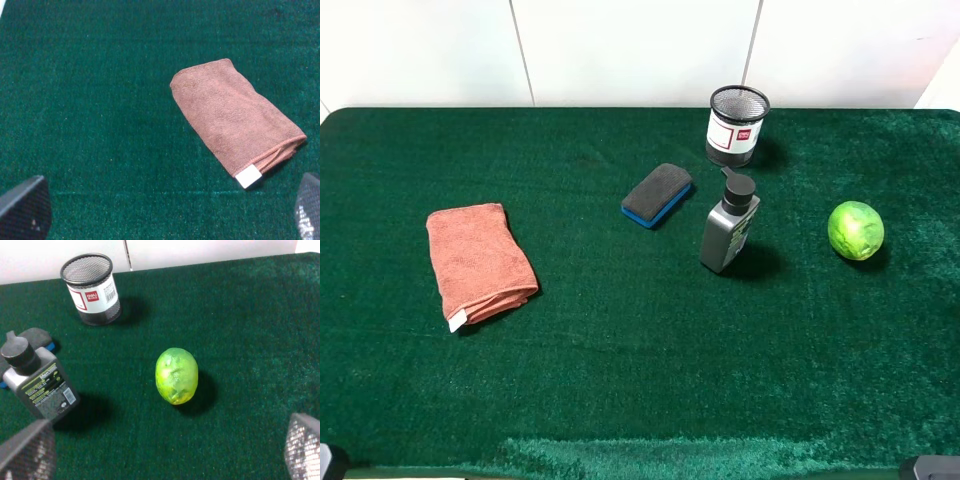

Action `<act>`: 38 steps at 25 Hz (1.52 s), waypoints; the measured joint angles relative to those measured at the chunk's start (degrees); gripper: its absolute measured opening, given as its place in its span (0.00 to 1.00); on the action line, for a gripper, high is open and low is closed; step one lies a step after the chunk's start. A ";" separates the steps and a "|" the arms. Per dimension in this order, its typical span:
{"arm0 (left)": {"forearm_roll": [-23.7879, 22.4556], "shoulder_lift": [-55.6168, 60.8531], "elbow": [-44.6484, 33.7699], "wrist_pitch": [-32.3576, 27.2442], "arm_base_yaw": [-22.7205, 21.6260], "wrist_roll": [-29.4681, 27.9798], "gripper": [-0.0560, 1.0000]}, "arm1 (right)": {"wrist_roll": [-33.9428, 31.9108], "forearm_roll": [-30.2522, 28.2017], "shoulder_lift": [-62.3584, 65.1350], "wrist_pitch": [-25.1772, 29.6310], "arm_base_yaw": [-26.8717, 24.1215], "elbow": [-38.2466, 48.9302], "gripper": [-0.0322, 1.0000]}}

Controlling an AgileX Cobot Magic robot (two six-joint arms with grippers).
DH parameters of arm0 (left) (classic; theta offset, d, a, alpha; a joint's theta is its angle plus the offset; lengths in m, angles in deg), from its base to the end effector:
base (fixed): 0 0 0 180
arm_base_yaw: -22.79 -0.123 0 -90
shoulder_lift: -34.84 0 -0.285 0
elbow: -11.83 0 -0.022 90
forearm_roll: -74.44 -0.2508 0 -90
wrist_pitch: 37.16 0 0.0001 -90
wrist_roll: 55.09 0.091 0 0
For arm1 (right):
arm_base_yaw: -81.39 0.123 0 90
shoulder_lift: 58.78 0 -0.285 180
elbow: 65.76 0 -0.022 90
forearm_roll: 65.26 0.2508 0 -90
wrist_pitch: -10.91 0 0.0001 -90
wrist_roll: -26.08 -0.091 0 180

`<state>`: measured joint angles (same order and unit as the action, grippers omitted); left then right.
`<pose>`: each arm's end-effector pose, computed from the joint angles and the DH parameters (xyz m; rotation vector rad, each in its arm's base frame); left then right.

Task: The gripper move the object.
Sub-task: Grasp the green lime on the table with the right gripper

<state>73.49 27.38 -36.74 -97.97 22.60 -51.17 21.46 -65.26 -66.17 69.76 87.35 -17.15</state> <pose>-0.0057 0.0013 0.2772 0.0656 2.0387 0.0648 -0.0045 -0.0005 0.2798 -0.0235 2.0063 0.1182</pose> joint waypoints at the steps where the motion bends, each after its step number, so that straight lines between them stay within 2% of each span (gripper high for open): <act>1: 0.00 0.00 0.00 0.00 0.00 0.00 0.99 | 0.00 0.34 -0.65 0.05 0.00 -0.20 0.70; 16: 0.00 0.00 0.00 0.00 0.00 0.00 0.99 | 0.13 2.73 -26.32 0.17 0.00 -0.71 0.70; 29: 0.00 0.00 0.00 0.00 0.00 0.00 0.99 | 1.94 3.60 -49.53 1.43 -0.07 -13.15 0.70; 38: 0.00 0.00 0.00 0.00 0.00 0.00 0.99 | 4.62 2.92 -65.10 -4.67 -0.07 -19.48 0.70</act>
<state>73.49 27.38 -36.74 -97.97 22.60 -51.17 26.08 -62.34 -131.27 65.09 87.28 -36.63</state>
